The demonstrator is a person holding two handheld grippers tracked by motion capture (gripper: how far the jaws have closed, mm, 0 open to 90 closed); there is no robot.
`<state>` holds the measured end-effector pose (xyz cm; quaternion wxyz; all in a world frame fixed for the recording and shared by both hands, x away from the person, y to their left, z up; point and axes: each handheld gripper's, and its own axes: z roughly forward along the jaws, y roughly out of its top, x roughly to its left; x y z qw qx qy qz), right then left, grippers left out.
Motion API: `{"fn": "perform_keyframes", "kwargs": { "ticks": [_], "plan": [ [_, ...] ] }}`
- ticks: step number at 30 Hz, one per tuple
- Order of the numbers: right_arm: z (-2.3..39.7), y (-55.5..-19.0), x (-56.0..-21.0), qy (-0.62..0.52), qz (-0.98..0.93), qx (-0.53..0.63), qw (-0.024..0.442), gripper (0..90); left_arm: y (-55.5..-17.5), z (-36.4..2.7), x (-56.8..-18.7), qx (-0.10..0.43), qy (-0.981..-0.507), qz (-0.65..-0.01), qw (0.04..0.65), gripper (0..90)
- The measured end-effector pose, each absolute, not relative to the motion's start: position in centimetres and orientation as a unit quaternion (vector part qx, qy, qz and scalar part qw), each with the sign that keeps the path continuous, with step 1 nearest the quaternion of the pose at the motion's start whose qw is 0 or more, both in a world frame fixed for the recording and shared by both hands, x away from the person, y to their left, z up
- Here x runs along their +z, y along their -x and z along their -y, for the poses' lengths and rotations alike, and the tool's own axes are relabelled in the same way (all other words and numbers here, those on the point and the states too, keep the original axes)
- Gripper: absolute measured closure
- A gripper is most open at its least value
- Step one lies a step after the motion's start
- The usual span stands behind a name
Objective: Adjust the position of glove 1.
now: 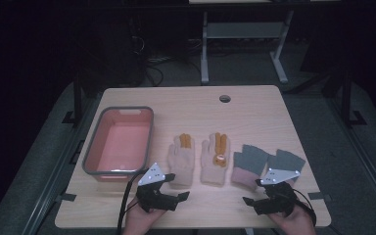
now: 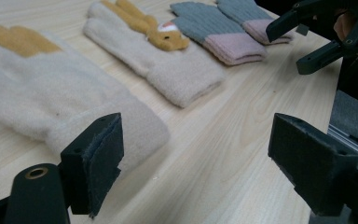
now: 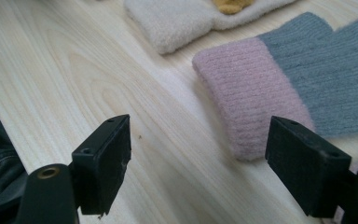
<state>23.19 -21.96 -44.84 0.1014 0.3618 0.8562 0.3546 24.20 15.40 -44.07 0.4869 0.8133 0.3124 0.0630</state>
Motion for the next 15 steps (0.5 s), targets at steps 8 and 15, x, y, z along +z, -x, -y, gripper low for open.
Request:
{"fn": "perform_keyframes", "kwargs": {
  "ticks": [8,15],
  "plan": [
    [21.8,-23.0,-44.3,-0.358,-0.856,0.36,0.099,21.8,-23.9,-15.3,-44.1,0.062,-0.813,-0.31,0.49,18.0],
    [20.8,-23.9,-43.4,-0.351,-0.862,0.356,0.087,19.9,-23.8,-15.6,-44.0,0.069,-0.81,-0.314,0.49,18.0]
  ]
}}
